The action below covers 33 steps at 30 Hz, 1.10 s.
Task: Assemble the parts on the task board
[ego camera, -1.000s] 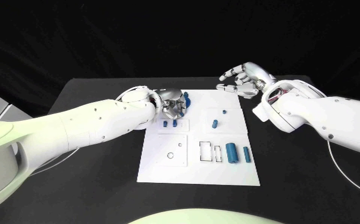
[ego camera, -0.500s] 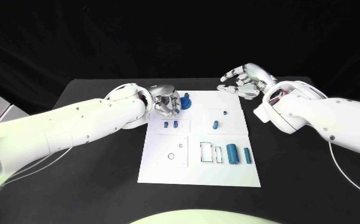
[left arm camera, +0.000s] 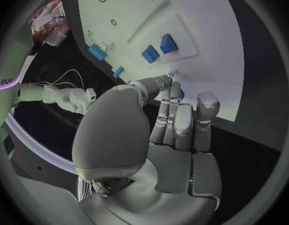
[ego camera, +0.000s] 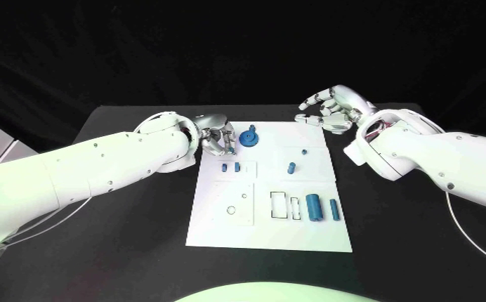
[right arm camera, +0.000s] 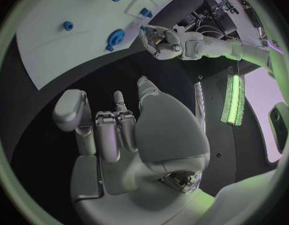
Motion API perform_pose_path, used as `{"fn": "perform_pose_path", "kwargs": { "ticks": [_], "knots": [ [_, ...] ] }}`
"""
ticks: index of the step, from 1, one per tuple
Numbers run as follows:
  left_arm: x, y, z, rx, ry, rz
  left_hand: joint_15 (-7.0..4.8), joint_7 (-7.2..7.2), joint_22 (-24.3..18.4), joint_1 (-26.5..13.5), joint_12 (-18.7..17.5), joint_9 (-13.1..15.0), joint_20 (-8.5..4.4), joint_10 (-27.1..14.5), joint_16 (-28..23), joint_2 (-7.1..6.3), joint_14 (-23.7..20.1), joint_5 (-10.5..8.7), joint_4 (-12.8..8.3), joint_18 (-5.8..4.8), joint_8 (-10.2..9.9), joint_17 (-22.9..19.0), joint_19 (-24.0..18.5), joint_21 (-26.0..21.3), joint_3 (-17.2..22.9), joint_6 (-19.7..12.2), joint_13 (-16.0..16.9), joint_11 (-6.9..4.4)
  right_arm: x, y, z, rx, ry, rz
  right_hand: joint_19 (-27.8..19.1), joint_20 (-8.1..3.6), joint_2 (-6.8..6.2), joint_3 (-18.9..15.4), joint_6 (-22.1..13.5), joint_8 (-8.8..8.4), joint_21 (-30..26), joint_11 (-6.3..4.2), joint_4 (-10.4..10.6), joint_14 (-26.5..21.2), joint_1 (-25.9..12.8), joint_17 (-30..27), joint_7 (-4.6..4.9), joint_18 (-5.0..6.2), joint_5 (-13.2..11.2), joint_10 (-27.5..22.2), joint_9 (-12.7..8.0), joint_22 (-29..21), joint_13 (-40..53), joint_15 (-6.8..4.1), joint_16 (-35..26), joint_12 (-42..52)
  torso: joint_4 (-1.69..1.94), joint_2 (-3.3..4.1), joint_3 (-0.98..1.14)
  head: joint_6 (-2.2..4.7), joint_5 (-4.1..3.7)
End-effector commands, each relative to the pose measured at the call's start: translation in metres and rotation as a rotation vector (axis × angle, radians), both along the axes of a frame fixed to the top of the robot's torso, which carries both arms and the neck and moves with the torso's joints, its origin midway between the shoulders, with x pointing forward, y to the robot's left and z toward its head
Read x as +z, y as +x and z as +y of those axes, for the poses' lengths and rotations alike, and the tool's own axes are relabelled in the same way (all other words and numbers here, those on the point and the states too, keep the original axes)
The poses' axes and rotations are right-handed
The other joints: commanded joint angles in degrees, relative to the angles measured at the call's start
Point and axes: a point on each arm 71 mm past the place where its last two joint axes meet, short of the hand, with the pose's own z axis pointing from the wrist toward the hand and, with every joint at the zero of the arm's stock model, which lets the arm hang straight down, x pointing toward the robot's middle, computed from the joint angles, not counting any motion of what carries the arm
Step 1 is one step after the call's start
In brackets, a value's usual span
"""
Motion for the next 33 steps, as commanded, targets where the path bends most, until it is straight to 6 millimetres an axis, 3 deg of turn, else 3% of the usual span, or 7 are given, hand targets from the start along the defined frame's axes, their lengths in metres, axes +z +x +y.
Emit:
{"fn": "perform_pose_path", "kwargs": {
  "ticks": [1, 20, 33],
  "knots": [
    [-0.0016, 0.0000, -0.0034, -0.004, 0.006, 0.030, 0.01, 0.01, -0.1, -0.7, -0.3, 1.6, -0.06, 0.5, 0.2, 0.13, 0.4, 0.18, 0.0, -0.62, -0.2, 0.0, 0.2, -0.1, -0.3, 0.4, -0.1, -0.10, -0.0001, -0.0005, 0.0015, 0.011, -0.004, -0.002, -0.1, 0.09, 0.71, -0.2, -0.3, -0.02, -0.2, 0.31, 0.0, 4.2, 0.0, 7.6, -0.05, 0.28, 0.4, 1.4, 0.1, 0.0, 10.5, 0.06, -0.3, -0.2, -0.10, 0.05, -0.03, -0.04, 0.04],
    [-0.0066, 0.0044, -0.0063, -0.004, 0.031, 0.029, -0.01, -0.03, -0.1, -0.8, -0.5, 1.7, -0.07, 0.6, 0.1, 0.17, 0.4, 0.11, 0.0, -0.62, -0.2, -0.1, 0.2, -0.1, -0.3, 0.5, 0.0, -0.14, -0.0001, -0.0004, 0.0021, 0.013, -0.004, -0.002, -0.1, 0.09, 0.71, -0.2, -0.3, -0.02, -0.2, 0.31, 0.0, 4.2, 0.0, 7.6, -0.05, 0.28, 0.4, 1.4, 0.1, 0.0, 10.5, 0.06, -0.3, -0.2, -0.05, 0.02, 0.07, -0.34, 0.04],
    [-0.0105, 0.0047, -0.0087, -0.009, 0.037, 0.039, -0.02, -0.04, -0.1, -0.8, -0.5, 1.7, -0.08, 0.7, 0.1, 0.19, 0.3, 0.09, 0.0, -0.62, -0.3, -0.1, 0.2, -0.1, -0.2, 0.5, 0.0, -0.16, -0.0001, -0.0003, 0.0027, 0.014, -0.004, -0.003, -0.1, 0.09, 0.71, -0.2, -0.3, -0.02, -0.2, 0.31, 0.0, 4.2, 0.0, 7.6, -0.05, 0.28, 0.4, 1.4, 0.1, 0.0, 10.5, 0.06, -0.3, -0.2, -0.12, 0.01, 0.02, -0.40, -0.04]
  ]
}}
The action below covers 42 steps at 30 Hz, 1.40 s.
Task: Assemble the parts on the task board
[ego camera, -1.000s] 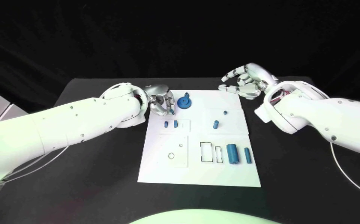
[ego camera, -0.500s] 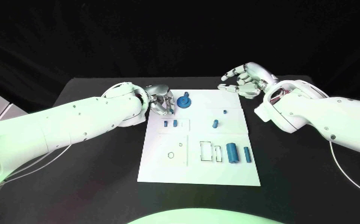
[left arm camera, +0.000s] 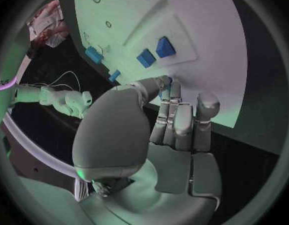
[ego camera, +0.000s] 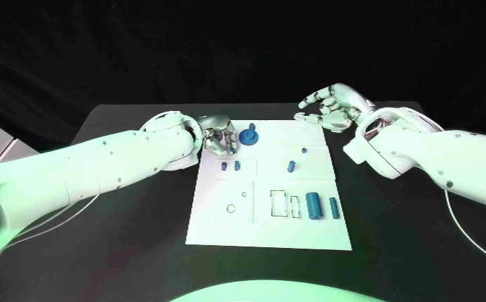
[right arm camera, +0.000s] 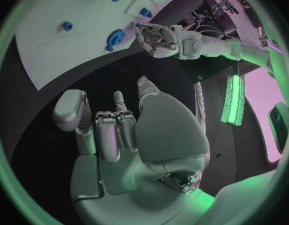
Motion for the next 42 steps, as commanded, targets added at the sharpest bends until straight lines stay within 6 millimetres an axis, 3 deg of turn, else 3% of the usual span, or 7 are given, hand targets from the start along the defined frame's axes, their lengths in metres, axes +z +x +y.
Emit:
{"fn": "perform_pose_path", "kwargs": {
  "ticks": [1, 12, 30, 42],
  "knots": [
    [-0.0013, -0.0011, -0.0025, -0.015, 0.009, 0.013, -0.02, -0.03, 0.0, -0.5, -0.3, 1.7, -0.08, 0.5, 0.1, -0.10, 0.3, 0.12, 0.0, -0.62, 0.4, -0.1, 0.2, -0.1, -0.2, 0.6, 0.0, 0.04, -0.0001, -0.0004, 0.0013, 0.012, -0.004, -0.003, -0.1, 0.09, 0.71, -0.2, -0.3, -0.02, -0.2, 0.31, 0.0, 4.2, 0.0, 7.6, -0.05, 0.29, 0.4, 1.4, 0.1, 0.0, 10.5, 0.06, -0.3, -0.2, -0.06, 0.00, 0.00, -0.02, -0.03],
    [-0.0038, -0.0024, -0.0039, -0.035, 0.026, 0.039, -0.04, -0.05, -0.4, -0.5, -0.3, 1.8, -0.09, 0.6, 0.0, -0.06, 0.1, 0.08, -0.1, -0.53, 0.4, -0.6, -0.1, -0.4, -0.2, 0.6, 0.0, 0.01, -0.0002, -0.0004, 0.0012, 0.012, -0.005, -0.002, -0.1, 0.09, 0.71, -0.2, -0.3, -0.02, -0.2, 0.31, 0.0, 4.2, 0.0, 7.6, -0.05, 0.29, 0.4, 1.4, 0.1, 0.0, 10.5, 0.06, -0.3, -0.2, 0.06, 0.04, -0.03, -0.12, -0.13],
    [-0.0072, 0.0001, -0.0044, -0.023, 0.049, 0.037, -0.04, -0.05, -0.5, -0.7, -0.5, 1.9, -0.13, 0.8, 0.0, 0.00, 0.1, -0.06, 0.0, -0.52, 0.3, -0.6, -0.2, -0.5, -0.4, 0.7, 0.1, 0.02, -0.0002, -0.0005, 0.0010, 0.011, -0.005, -0.002, -0.1, 0.09, 0.71, -0.2, -0.3, -0.02, -0.2, 0.31, 0.0, 4.2, 0.0, 7.6, -0.05, 0.29, 0.4, 1.4, 0.1, 0.0, 10.5, 0.06, -0.3, -0.2, -0.08, 0.01, 0.03, -0.23, -0.11],
    [-0.0084, 0.0009, -0.0026, -0.020, 0.048, 0.048, 0.43, 0.57, -1.5, -1.0, -2.2, 1.7, 0.06, -0.1, -0.4, 0.03, -0.8, -0.06, -0.3, -0.33, -1.7, -1.6, -1.1, -1.5, -0.1, -1.4, 0.2, 0.64, -0.0005, -0.0003, 0.0009, 0.011, -0.005, -0.003, -0.1, 0.06, 0.77, -0.2, -0.3, 0.01, -0.5, 0.29, 0.0, 4.2, 0.0, 7.6, -0.06, 0.30, 0.3, 1.4, 0.1, 0.0, 10.5, 0.04, -0.3, -0.2, 0.02, 0.00, 0.02, -0.35, -0.18]
  ]
}}
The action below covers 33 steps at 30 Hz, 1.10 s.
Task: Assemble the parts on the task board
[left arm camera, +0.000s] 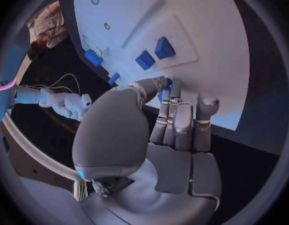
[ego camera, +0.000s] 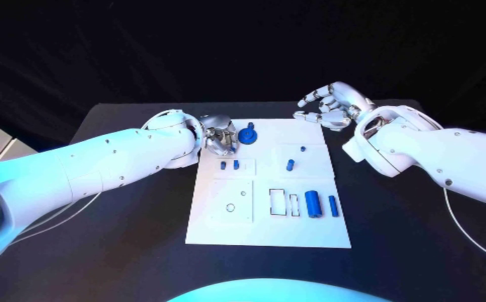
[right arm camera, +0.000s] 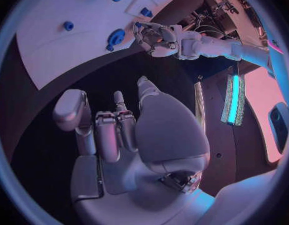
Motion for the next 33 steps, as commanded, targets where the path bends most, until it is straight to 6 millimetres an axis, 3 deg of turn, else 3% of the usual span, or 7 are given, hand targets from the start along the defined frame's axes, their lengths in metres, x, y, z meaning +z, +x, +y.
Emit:
{"fn": "perform_pose_path", "kwargs": {
  "ticks": [1, 16, 33],
  "knots": [
    [-0.0056, -0.0017, 0.0012, -0.005, 0.022, 0.032, 0.00, 0.12, 0.0, -0.2, -0.4, -0.3, -0.04, -0.2, -0.4, 0.09, -0.3, 0.06, -0.3, -0.34, -0.4, -0.1, -0.5, -0.4, -0.1, -0.4, 0.1, 0.33, -0.0004, -0.0005, 0.0011, 0.012, -0.004, -0.003, -0.1, 0.06, 0.77, -0.2, -0.3, 0.01, -0.2, 0.29, 0.0, 4.2, 0.0, 7.6, -0.06, 0.30, 0.3, 1.4, 0.1, -0.1, 10.5, 0.04, -0.3, -0.2, 0.02, -0.01, -0.02, -0.05, 0.03],
    [-0.0051, -0.0025, 0.0013, -0.006, 0.015, 0.032, 0.20, 0.39, -0.3, -0.1, -1.0, -0.5, 0.12, -0.2, -0.4, -0.40, -0.6, 0.06, -0.7, -0.28, -1.7, -0.3, -0.7, -0.6, -0.1, -1.7, 0.3, 0.52, -0.0009, -0.0005, 0.0007, 0.010, -0.004, -0.003, -0.1, 0.06, 0.77, -0.2, -0.3, 0.01, -0.2, 0.29, 0.0, 4.2, 0.0, 7.6, -0.06, 0.30, 0.3, 1.4, 0.1, -0.1, 10.5, 0.04, -0.3, -0.2, 0.02, -0.02, -0.07, -0.06, 0.04],
    [-0.0038, -0.0023, 0.0036, 0.007, 0.008, 0.017, 0.30, 0.97, -0.4, -0.4, -1.8, -1.1, 0.28, 0.1, -0.4, -1.15, -0.9, 0.11, -1.0, -0.21, -5.0, -0.7, -0.8, -0.9, 0.1, -5.9, 0.9, 0.55, -0.0012, -0.0005, 0.0001, 0.007, -0.004, -0.003, -0.1, 0.05, 0.76, -0.2, -0.3, 0.00, -0.3, 0.29, 0.0, 4.2, 0.0, 7.5, -0.05, 0.30, 0.3, 1.3, 0.1, -0.1, 10.4, 0.03, -0.4, -0.3, -0.01, -0.02, -0.07, 0.03, 0.08]
  ]
}}
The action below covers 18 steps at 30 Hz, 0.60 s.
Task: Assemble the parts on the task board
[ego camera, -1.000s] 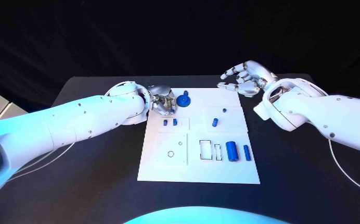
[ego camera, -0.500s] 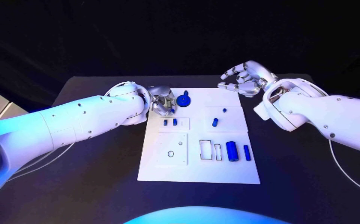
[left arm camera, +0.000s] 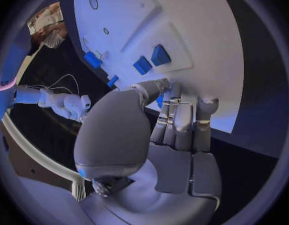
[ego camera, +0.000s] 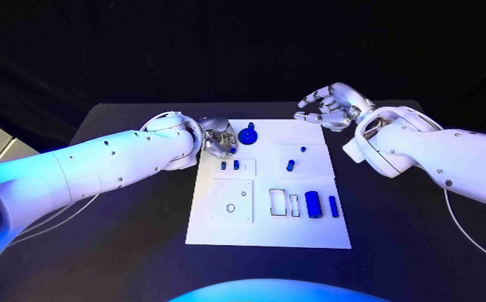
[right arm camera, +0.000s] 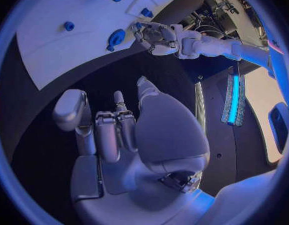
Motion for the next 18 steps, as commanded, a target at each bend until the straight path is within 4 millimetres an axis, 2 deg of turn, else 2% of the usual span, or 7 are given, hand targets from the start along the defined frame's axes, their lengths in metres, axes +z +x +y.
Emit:
{"fn": "perform_pose_path", "kwargs": {
  "ticks": [1, 11, 16, 18],
  "knots": [
    [0.0003, -0.0003, -0.0006, 0.002, -0.001, 0.000, -0.10, 0.11, -0.1, -0.1, -0.4, -0.2, 0.07, 0.1, -0.2, -0.69, -0.5, 0.09, -0.3, -0.23, -0.8, -0.1, -0.2, -0.4, 0.0, -1.2, 0.2, 0.18, 0.0000, -0.0005, 0.0007, 0.009, -0.004, -0.005, -0.1, 0.05, 0.53, -0.2, -0.3, 0.00, -0.3, 0.29, 0.0, 4.2, -0.2, 7.5, -0.05, 0.30, 0.3, 1.3, 0.1, -0.1, 10.4, 0.03, -0.4, -0.3, -0.03, -0.01, 0.01, -0.02, 0.03],
    [0.0002, 0.0001, 0.0032, 0.014, 0.003, -0.002, -0.01, 0.36, 0.0, -0.3, -0.9, -0.7, 0.15, 0.4, -0.1, -1.11, -0.4, 0.08, -0.3, -0.25, -3.1, -0.1, 0.0, -0.5, -0.1, -4.6, 0.7, 0.25, -0.0001, -0.0003, -0.0006, 0.004, -0.004, -0.005, -0.2, 0.05, 0.51, -0.3, -0.4, -0.03, -0.8, 0.30, 0.0, 4.1, -0.2, 7.1, -0.04, 0.40, 0.3, 0.9, 0.1, -0.4, 9.9, 0.03, -0.5, -0.8, -0.01, -0.01, 0.01, 0.00, 0.00],
    [0.0006, 0.0005, 0.0067, 0.024, 0.001, -0.011, -0.10, 0.18, 0.0, -0.1, -1.0, -1.0, 0.12, 0.5, 0.0, -1.05, -0.4, 0.10, -0.4, -0.26, -3.8, 0.0, 0.1, -0.5, -0.2, -5.7, 0.8, 0.14, -0.0002, -0.0001, -0.0023, 0.000, -0.005, -0.005, -0.8, 0.06, 0.39, -0.3, -0.8, -0.21, -2.6, 0.33, 0.0, 3.7, 0.0, 5.8, 0.02, 0.69, 0.3, -2.1, 0.0, -1.5, 6.9, 0.05, -1.2, -4.3, -0.01, -0.01, -0.02, 0.02, -0.01],
    [0.0011, 0.0006, 0.0083, 0.030, -0.001, -0.017, -0.12, 0.19, 0.1, 0.0, -1.0, -1.0, 0.11, 0.6, 0.0, -0.96, -0.4, 0.12, -0.4, -0.28, -3.8, 0.0, 0.2, -0.4, -0.2, -5.8, 0.9, 0.11, -0.0003, 0.0001, -0.0034, -0.003, -0.006, -0.005, -1.2, 0.03, 0.34, -0.3, -1.0, -0.25, -4.1, 0.26, 0.1, 3.5, 0.3, 5.1, -0.01, 0.89, 0.4, -6.4, 0.0, -2.4, 2.1, -0.01, -1.6, -10.0, -0.03, 0.00, -0.03, 0.08, -0.03]
  ]
}}
